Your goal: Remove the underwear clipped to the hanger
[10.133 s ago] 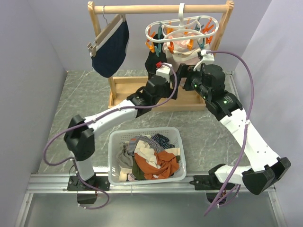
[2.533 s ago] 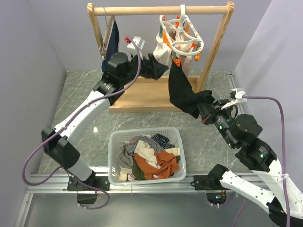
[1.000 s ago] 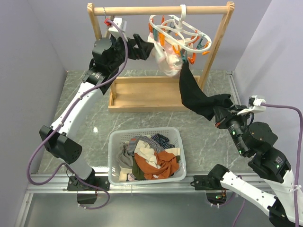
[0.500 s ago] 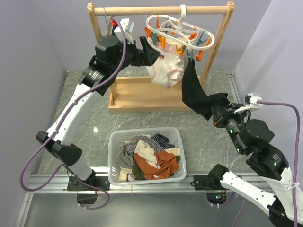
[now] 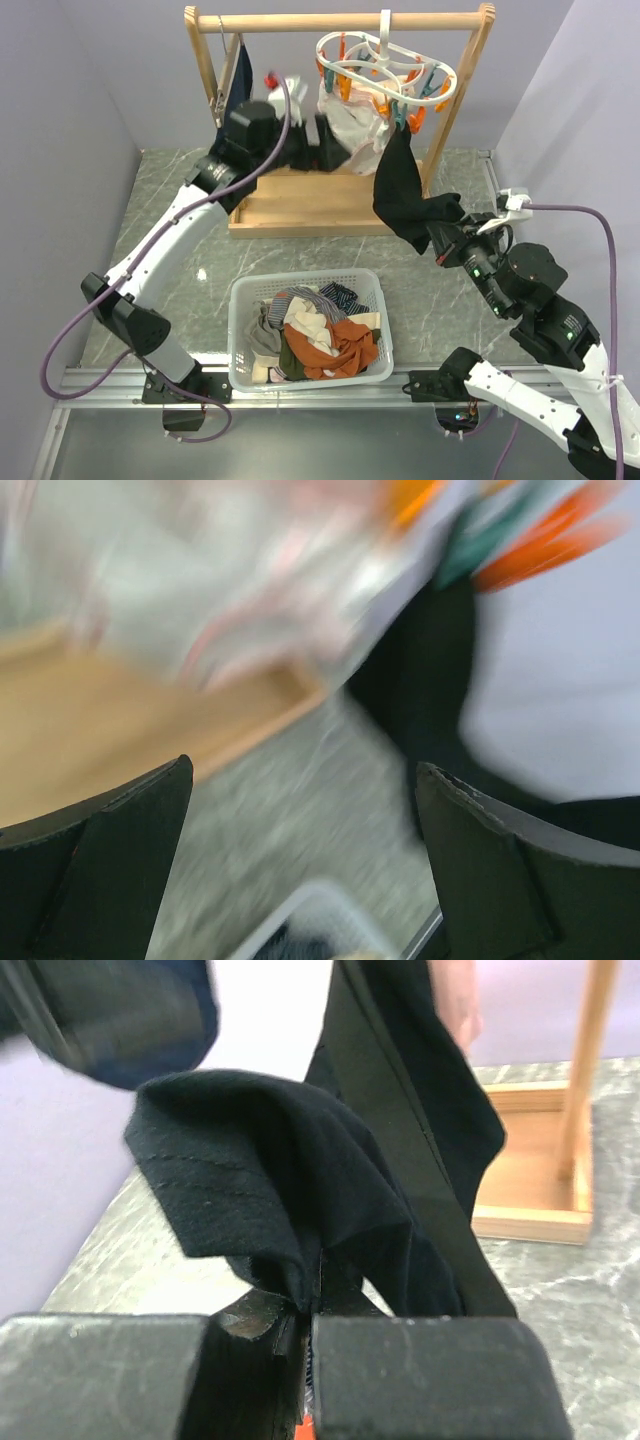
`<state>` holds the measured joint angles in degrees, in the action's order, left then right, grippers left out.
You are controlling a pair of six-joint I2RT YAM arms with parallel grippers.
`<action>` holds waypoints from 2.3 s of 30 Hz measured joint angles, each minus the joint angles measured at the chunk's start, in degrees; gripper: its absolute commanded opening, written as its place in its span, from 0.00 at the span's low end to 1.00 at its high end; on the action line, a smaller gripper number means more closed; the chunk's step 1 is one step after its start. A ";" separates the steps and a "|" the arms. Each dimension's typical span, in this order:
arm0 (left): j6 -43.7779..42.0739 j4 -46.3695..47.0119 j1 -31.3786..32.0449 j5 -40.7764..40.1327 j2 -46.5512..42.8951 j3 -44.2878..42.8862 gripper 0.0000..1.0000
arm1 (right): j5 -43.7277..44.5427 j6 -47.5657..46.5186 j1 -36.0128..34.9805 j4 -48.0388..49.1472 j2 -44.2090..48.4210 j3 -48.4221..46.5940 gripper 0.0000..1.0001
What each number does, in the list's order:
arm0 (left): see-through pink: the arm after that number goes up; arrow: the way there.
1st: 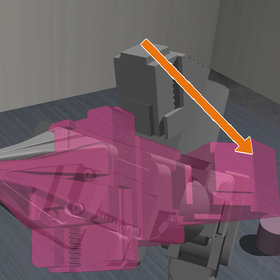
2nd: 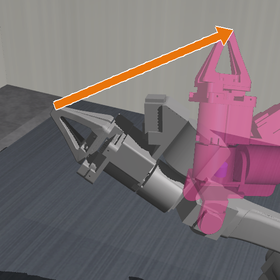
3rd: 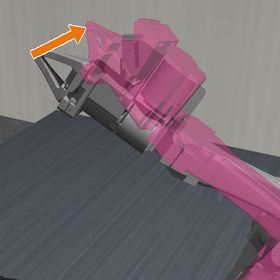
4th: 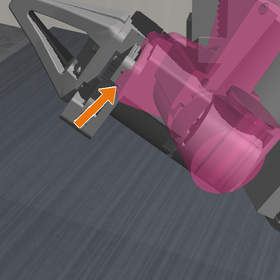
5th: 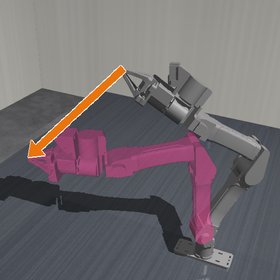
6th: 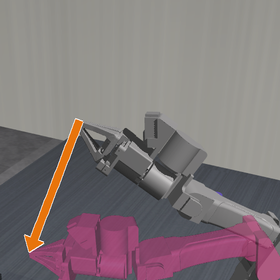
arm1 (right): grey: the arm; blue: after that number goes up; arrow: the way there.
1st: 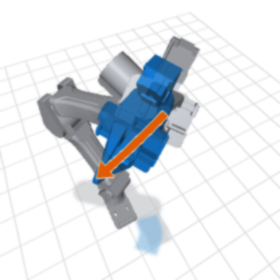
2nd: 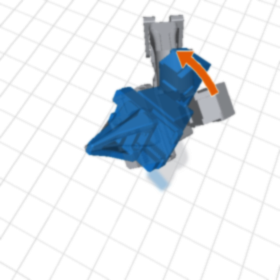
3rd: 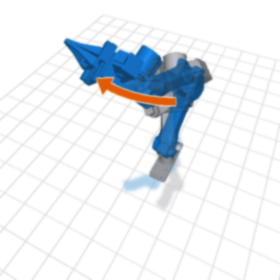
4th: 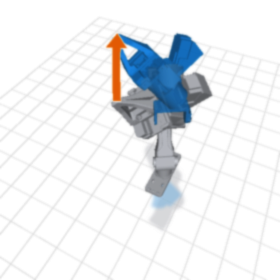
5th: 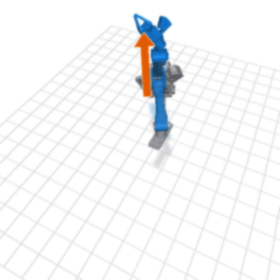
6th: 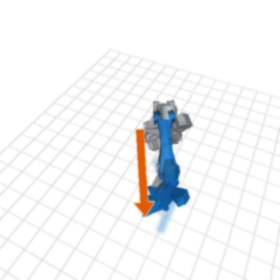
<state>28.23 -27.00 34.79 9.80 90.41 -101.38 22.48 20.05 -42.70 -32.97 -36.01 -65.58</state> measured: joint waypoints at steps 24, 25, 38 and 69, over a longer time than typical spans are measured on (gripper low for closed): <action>1.07 7.17 2.16 17.97 19.85 -28.87 0.88 | -12.02 -1.07 0.00 2.93 -1.51 1.25 0.00; 0.96 7.39 2.43 17.97 19.85 -28.87 0.88 | -12.76 -1.03 0.00 2.93 -1.60 1.25 0.00; -1.14 6.56 4.72 13.64 21.64 -30.91 0.88 | -19.47 0.11 0.00 3.78 -2.21 3.39 0.00; -3.23 11.34 6.12 3.82 25.46 -32.22 0.70 | -32.26 2.29 0.00 3.80 -5.53 3.39 0.00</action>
<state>24.99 -15.66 40.91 13.63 115.87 -133.60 -9.78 22.35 -42.70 -29.17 -41.54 -62.19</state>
